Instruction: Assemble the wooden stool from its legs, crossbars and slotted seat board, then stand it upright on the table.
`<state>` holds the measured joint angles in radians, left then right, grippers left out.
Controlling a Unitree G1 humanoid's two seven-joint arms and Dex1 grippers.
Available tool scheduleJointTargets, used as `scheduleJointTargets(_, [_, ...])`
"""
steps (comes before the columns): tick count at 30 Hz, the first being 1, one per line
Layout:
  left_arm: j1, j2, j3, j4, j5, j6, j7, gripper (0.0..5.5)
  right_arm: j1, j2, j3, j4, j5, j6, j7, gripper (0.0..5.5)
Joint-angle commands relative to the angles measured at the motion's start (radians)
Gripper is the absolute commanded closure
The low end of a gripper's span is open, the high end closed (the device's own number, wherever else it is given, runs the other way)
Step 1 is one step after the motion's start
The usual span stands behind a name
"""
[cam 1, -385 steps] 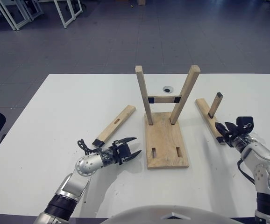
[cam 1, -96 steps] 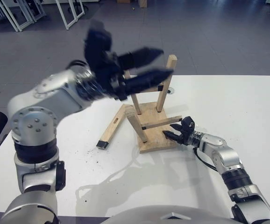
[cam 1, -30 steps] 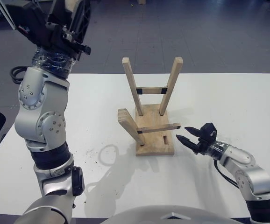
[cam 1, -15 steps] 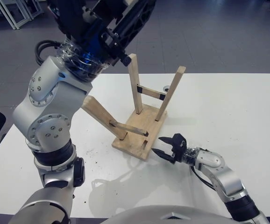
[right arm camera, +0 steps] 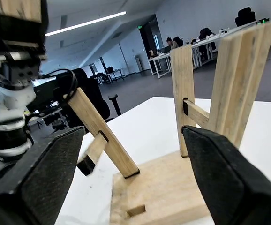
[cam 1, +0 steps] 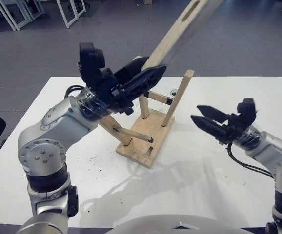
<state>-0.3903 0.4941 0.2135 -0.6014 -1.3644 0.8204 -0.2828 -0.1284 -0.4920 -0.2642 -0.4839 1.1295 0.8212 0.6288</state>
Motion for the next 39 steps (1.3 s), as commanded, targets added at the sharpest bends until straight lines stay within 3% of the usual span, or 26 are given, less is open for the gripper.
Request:
scheduleJointTargets(1, [0.103, 0.061, 0.002, 0.009, -0.125, 0.057, -0.04, 3.45, -0.091, 0.003, -0.005, -0.028, 0.196, 0.047, -0.092, 1.19])
scheduleJointTargets(8, [0.208, 0.112, -0.052, 0.004, -0.144, 0.089, -0.116, 3.45, -0.224, 0.01, 0.074, -0.052, 0.431, 0.04, -0.201, 1.19])
scheduleJointTargets(14, [0.233, 0.147, -0.063, -0.012, -0.176, 0.087, -0.168, 3.45, -0.246, -0.029, 0.123, -0.075, 0.477, 0.052, -0.157, 1.19])
scheduleJointTargets(27, [0.23, 0.228, -0.05, -0.002, -0.2, 0.084, -0.247, 3.45, -0.234, -0.157, 0.145, -0.099, 0.425, 0.073, 0.017, 3.37])
scheduleJointTargets(31, [0.218, 0.226, -0.036, -0.011, -0.181, 0.051, -0.282, 3.45, -0.233, -0.17, 0.146, -0.094, 0.418, 0.068, 0.031, 3.4])
scheduleJointTargets(32, [0.215, 0.222, -0.033, -0.014, -0.17, 0.041, -0.294, 3.09, -0.233, -0.169, 0.146, -0.09, 0.421, 0.066, 0.029, 3.4])
scheduleJointTargets(37, [0.169, 0.202, 0.033, -0.001, -0.193, -0.036, -0.278, 2.35, -0.231, -0.159, 0.148, -0.061, 0.373, 0.047, -0.011, 3.46])
scheduleJointTargets(39, [0.115, 0.216, 0.117, 0.067, -0.255, -0.08, -0.244, 2.31, -0.234, -0.152, 0.139, -0.05, 0.349, 0.031, -0.031, 3.46])
